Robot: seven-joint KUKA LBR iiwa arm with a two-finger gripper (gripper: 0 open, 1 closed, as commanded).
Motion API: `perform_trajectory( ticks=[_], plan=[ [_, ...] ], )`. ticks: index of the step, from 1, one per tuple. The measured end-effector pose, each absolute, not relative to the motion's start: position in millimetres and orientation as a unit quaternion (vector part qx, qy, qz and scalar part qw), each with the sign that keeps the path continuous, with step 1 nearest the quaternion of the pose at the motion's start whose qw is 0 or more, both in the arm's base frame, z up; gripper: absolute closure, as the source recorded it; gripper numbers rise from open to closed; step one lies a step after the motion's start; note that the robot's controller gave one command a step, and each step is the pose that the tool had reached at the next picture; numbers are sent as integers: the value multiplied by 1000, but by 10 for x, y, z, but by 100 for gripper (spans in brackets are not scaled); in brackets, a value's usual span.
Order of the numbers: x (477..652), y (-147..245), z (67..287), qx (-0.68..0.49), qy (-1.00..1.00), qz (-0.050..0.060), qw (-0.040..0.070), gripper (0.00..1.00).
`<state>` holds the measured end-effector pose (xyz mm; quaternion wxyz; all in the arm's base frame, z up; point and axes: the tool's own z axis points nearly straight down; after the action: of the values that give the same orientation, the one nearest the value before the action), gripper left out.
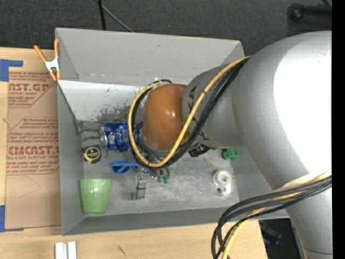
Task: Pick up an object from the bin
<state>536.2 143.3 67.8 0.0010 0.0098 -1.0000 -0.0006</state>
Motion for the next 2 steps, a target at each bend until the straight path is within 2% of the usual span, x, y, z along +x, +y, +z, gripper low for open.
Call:
perform_trajectory(
  ticks=[1,2],
  plan=[
    [5364,1443,678,10,-1000,-2,0,0],
    [5364,1446,682,10,-1000,-2,0,100]
  ],
)
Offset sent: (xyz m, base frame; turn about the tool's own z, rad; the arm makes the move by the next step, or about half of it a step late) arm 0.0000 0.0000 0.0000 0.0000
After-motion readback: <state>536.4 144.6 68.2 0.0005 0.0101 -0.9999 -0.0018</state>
